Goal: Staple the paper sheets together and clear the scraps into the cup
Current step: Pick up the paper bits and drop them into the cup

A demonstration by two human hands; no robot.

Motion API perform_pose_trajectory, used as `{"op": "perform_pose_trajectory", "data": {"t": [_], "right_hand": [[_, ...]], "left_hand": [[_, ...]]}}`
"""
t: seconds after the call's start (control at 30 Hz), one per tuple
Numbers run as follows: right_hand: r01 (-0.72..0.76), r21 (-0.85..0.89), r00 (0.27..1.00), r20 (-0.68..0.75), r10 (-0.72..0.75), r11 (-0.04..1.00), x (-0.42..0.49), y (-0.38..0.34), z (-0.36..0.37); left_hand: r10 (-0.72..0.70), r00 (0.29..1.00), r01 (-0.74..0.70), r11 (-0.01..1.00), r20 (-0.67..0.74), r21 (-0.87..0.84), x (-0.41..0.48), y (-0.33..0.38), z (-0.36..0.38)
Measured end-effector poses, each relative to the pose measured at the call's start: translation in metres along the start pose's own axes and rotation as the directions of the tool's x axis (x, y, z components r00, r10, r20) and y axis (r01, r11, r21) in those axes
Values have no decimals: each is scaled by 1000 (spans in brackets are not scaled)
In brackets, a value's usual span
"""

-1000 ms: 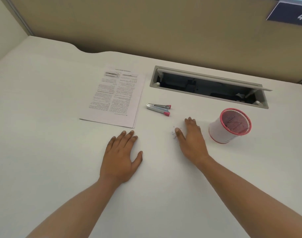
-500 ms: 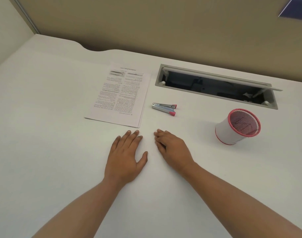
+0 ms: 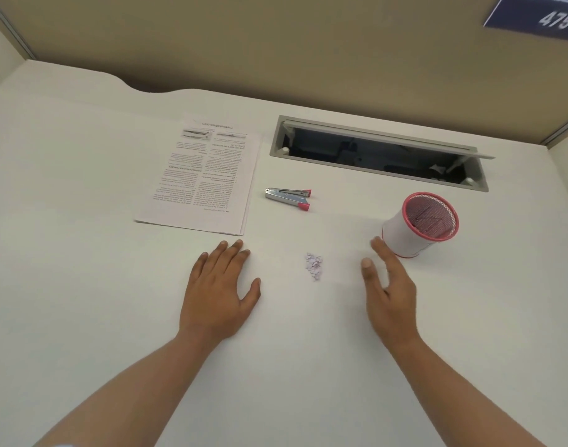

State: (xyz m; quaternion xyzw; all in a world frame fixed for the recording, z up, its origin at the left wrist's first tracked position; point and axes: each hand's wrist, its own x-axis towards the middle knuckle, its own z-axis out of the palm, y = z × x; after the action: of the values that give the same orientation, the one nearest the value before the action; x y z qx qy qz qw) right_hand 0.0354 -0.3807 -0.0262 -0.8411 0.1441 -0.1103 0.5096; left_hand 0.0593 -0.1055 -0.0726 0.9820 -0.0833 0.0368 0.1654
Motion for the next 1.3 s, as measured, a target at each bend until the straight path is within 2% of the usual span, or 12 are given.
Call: {"op": "perform_pose_trajectory", "data": {"t": [0.1,0.17,0.33,0.43,0.6,0.77,0.9,1.03,1.13,1.23,1.3], "right_hand": [[-134,-136,984,-137,116,982,-22,23,-23],[-204,-239,973,-157,170,949,-34,35,-25],[-75,-444,997,-30,68,893,-37,30,18],[64,-500,995,101,-16,864,-23,16,48],[354,-496,908,384,-166,793,-4,0,77],[484,-368,821,506,-266,794,16,-6,98],[538,-257,794,474,-381,803,29,-6,106],[617,-270,760,446,-472,739,32,-2,90],[634,-271,748,453,-485,724,30,8,67],[533,-245,801,454,-390,810,32,7,52],[432,-223,868,367,-335,874,37,-1,43]], "left_hand": [[-3,1000,3,1000,3,-7,0,1,0],[-1,1000,1,1000,8,-9,0,0,0],[-2,1000,2,1000,20,-6,0,0,0],[-3,1000,3,1000,14,-7,1,0,1],[3,1000,-3,1000,-2,-5,0,0,1],[-3,1000,3,1000,1,0,0,1,1],[-6,1000,6,1000,1,-4,0,1,1],[-2,1000,2,1000,0,-12,0,0,1],[-2,1000,2,1000,5,-13,-1,0,0],[-5,1000,5,1000,11,-14,0,0,0],[-4,1000,4,1000,13,-12,0,0,0]]}}
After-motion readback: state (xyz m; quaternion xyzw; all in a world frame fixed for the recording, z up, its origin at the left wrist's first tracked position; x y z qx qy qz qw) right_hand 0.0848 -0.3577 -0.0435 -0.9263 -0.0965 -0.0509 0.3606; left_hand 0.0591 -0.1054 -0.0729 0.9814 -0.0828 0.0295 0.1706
